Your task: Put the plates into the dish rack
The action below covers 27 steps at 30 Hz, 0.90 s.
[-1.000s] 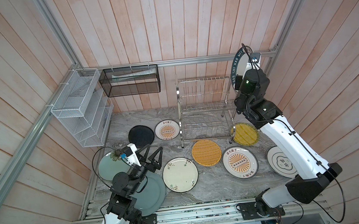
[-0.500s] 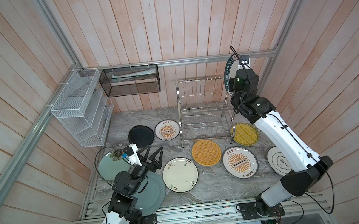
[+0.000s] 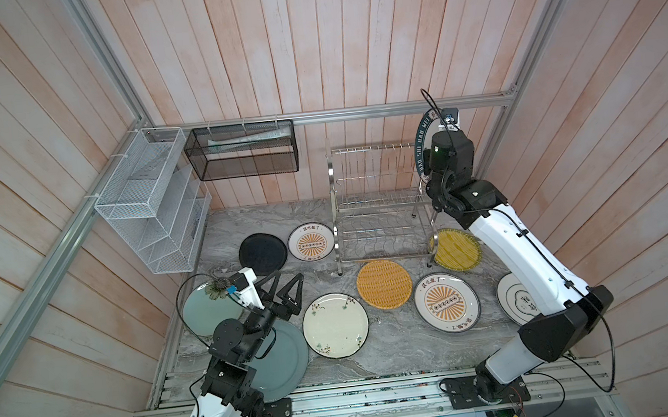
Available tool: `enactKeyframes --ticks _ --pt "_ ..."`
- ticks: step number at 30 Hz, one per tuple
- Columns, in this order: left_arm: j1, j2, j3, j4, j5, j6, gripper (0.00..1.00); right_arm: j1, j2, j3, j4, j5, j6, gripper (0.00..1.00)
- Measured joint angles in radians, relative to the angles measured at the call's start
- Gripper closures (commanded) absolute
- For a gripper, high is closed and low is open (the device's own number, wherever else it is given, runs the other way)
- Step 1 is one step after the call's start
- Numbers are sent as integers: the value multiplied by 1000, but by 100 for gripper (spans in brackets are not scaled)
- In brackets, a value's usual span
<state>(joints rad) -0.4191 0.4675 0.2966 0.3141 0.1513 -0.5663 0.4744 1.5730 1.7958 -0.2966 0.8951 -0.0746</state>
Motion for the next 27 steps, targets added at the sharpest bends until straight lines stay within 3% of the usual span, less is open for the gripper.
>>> enactKeyframes --ticks 27 --pt "0 1 -6 1 0 -21 0 -11 0 -58 -19 -4 53 98"
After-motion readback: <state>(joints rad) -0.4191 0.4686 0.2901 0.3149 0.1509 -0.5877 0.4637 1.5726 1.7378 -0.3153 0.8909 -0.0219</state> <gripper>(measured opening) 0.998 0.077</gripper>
